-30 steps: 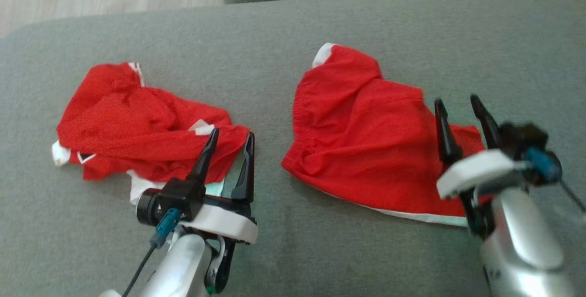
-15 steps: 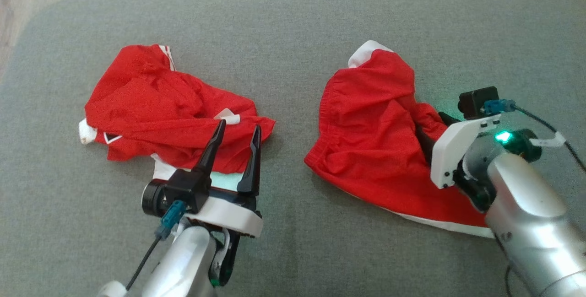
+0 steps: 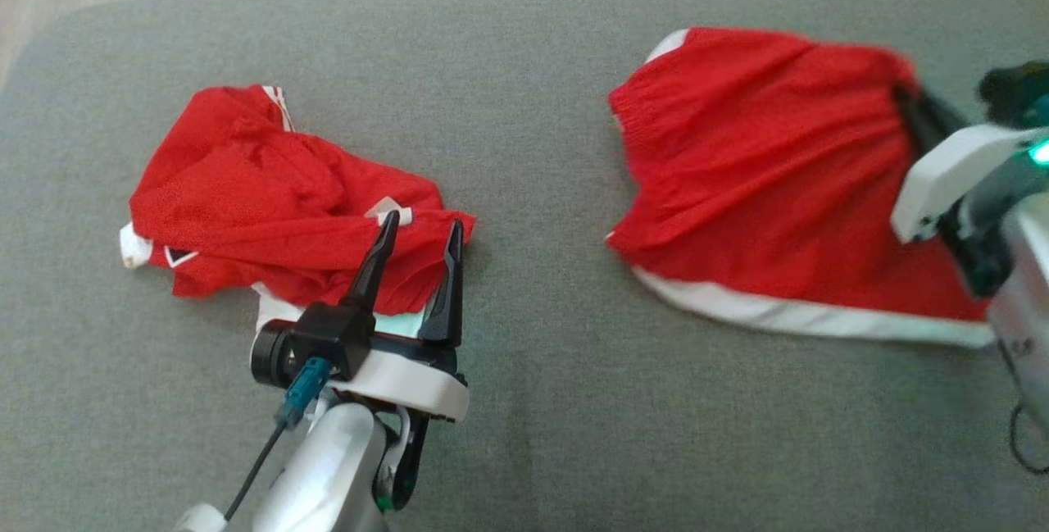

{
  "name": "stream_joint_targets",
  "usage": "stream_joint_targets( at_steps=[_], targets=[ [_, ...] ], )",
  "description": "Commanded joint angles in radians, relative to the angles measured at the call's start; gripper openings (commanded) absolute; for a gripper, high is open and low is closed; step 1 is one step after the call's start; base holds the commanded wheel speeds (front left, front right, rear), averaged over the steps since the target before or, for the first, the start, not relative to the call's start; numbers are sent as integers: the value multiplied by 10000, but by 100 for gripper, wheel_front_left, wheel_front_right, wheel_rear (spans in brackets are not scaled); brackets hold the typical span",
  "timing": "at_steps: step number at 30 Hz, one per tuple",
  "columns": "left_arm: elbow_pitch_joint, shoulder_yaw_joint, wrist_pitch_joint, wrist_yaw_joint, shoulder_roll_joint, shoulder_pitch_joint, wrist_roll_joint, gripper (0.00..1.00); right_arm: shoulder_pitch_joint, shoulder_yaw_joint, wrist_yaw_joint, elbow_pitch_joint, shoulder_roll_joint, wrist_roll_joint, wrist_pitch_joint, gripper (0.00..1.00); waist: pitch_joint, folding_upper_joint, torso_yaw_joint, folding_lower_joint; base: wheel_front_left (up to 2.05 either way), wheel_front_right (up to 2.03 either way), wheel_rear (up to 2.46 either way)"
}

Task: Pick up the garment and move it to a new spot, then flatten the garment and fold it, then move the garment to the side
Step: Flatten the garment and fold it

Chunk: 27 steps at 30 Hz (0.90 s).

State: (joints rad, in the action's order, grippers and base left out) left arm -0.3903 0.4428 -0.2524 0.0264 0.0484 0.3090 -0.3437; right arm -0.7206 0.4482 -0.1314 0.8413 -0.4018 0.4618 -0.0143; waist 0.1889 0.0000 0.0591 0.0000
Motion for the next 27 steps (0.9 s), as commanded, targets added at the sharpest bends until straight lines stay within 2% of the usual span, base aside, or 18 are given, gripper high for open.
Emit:
stream_joint_targets(
  at_steps=[1, 11, 12, 13, 17, 20, 27],
  targets=[
    [327, -336, -93, 23, 19, 324, 30, 100, -363, -150, 7, -13, -232, -263, 402, 0, 103, 0, -33, 0, 0, 0, 0],
    [312, -210, -93, 6, 19, 545, 11, 100, -1264, -1035, 7, 1861, -221, -1875, 1644, 0, 475, 0, 44, 0, 0, 0, 0],
    [310, -204, -93, 8, 19, 559, 8, 100, -1368, -1156, 7, 2029, -234, -2084, 1858, 47, 493, 0, 50, 0, 0, 0, 0],
    [308, -200, -93, 10, 19, 567, 7, 100, -1458, -1320, 7, 2221, -210, -2242, 2006, 100, 500, 0, 54, 0, 0, 0, 0],
    [266, -224, -93, 37, 19, 576, 0, 100, -1722, -2002, 7, 2612, -110, -2871, 2526, 100, 438, 0, -3, 0, 0, 0, 0],
    [238, -269, -93, 50, 19, 528, 2, 100, -1629, -2594, 7, 2401, 106, -3276, 2717, 100, 290, 0, -132, 0, 0, 0, 0],
    [264, -393, -93, 20, 18, 325, 4, 100, 524, -4426, 7, -986, 1332, -3989, 2757, 100, -161, 0, -635, 0, 0, 0, 0]
  ],
)
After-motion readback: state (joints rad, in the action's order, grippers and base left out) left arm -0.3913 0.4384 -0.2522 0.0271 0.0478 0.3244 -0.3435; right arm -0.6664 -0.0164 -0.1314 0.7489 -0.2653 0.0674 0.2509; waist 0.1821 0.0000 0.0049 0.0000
